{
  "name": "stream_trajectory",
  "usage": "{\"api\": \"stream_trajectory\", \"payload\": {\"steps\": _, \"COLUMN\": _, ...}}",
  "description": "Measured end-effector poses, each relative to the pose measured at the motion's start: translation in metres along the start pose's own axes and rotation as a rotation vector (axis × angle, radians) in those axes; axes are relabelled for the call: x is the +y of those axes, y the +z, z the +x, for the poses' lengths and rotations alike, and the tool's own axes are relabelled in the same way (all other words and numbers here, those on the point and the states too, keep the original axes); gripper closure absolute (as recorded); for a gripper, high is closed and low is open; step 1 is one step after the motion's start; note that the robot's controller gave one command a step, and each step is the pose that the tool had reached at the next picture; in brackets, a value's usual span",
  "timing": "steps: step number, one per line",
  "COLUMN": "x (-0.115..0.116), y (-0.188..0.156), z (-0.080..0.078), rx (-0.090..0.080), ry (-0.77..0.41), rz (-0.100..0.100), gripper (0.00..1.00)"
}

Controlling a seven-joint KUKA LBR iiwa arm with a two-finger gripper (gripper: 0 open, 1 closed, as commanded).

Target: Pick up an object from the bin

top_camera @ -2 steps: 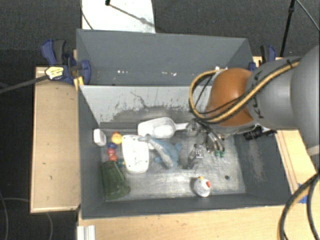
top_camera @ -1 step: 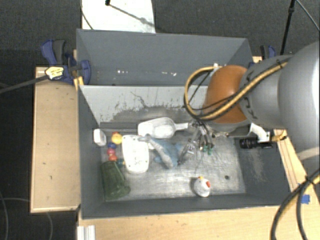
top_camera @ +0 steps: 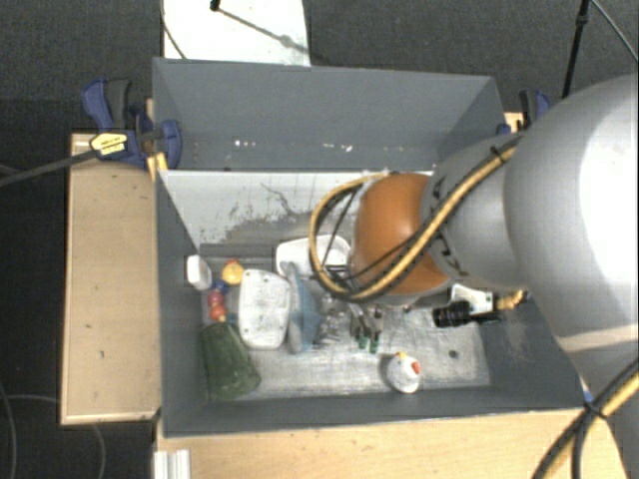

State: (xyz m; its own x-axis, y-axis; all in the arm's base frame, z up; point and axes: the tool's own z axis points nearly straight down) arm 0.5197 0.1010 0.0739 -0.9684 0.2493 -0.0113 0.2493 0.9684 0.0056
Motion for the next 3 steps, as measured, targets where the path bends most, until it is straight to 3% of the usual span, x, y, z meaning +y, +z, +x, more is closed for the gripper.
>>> {"api": "stream_trajectory", "payload": {"steps": 1, "x": 0.0, "y": 0.0, "z": 0.0, "rx": 0.0, "ry": 0.0, "rz": 0.0, "gripper": 1.0}}
{"api": "stream_trajectory", "payload": {"steps": 2, "x": -0.017, "y": -0.03, "z": -0.013, "rx": 0.013, "ry": 0.036, "rz": 0.006, "gripper": 1.0}}
{"api": "stream_trajectory", "payload": {"steps": 3, "x": 0.0, "y": -0.183, "z": -0.023, "rx": 0.009, "ry": 0.008, "rz": 0.004, "gripper": 1.0}}
